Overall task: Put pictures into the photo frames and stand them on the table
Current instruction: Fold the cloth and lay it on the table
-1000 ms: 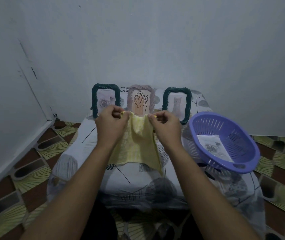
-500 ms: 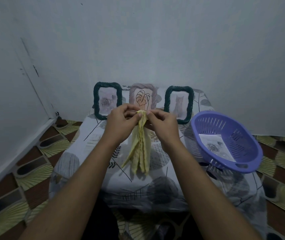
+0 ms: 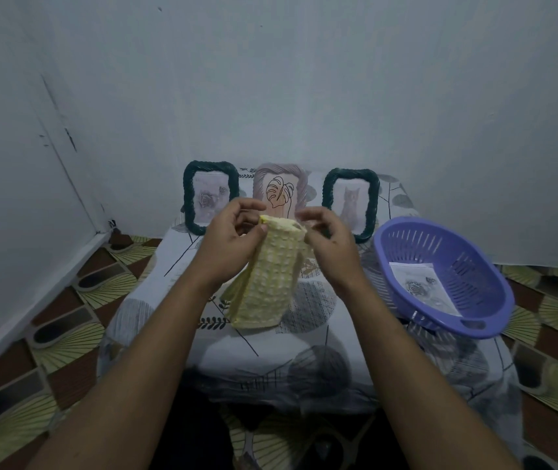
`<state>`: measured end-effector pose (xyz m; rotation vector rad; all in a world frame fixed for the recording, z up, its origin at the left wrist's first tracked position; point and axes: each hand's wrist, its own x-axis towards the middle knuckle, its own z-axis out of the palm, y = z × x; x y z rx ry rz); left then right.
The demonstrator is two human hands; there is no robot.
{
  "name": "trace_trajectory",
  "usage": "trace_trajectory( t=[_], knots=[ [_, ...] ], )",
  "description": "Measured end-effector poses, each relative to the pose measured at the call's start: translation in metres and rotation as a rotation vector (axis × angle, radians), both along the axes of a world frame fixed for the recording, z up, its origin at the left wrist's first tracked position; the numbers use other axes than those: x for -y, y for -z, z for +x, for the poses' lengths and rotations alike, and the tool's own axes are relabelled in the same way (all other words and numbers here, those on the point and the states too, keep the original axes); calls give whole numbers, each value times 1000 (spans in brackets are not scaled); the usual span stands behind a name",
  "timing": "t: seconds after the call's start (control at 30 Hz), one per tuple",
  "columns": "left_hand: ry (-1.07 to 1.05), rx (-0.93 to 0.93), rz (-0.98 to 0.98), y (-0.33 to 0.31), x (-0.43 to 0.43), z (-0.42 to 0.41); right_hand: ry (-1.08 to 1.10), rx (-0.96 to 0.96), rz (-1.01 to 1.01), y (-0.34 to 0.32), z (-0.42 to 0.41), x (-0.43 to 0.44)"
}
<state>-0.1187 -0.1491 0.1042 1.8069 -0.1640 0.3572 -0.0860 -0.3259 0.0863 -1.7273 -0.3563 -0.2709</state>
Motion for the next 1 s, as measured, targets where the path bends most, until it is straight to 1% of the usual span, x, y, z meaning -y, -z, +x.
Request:
trace_trajectory(
  t=[0.07,0.13,0.23,0.33,0.4,0.47,0.57,0.63,0.7,0.77,0.83,0.93,1.0],
  knots=[
    [9,4,-17,-2,-1,-1,-66,95,-187,6,2,4],
    [9,9,-19,-3,-3,-1,-109,132,-289,7,-1,7],
    [-3,6,-24,-2,-5,-2,-148,230,-370,6,-5,10],
    [-18,10,-55,0,-7,-2,-250,210,-433,4,-4,11],
    [-18,12,-80,0,-8,-3,-273,261,-505,6,-4,9],
    [-32,22,-102,1,-9,-3,-219,341,-512,9,-4,5],
    [-65,39,-129,4,-12,-2,-129,430,-436,9,-5,2],
    [-74,31,-143,5,-14,-1,-164,365,-355,5,-10,1],
    [-48,25,-137,6,-13,-1,-230,271,-332,-2,-15,-1],
    [-13,26,-115,6,-10,-2,-274,255,-388,-5,-18,-3],
    [-9,24,-118,6,-9,-2,-287,289,-466,-5,-18,-3],
    [-29,36,-144,5,-10,-1,-208,336,-652,-5,-16,-1],
    [-37,45,-149,5,-12,-1,-125,347,-707,-5,-13,1]
  ],
)
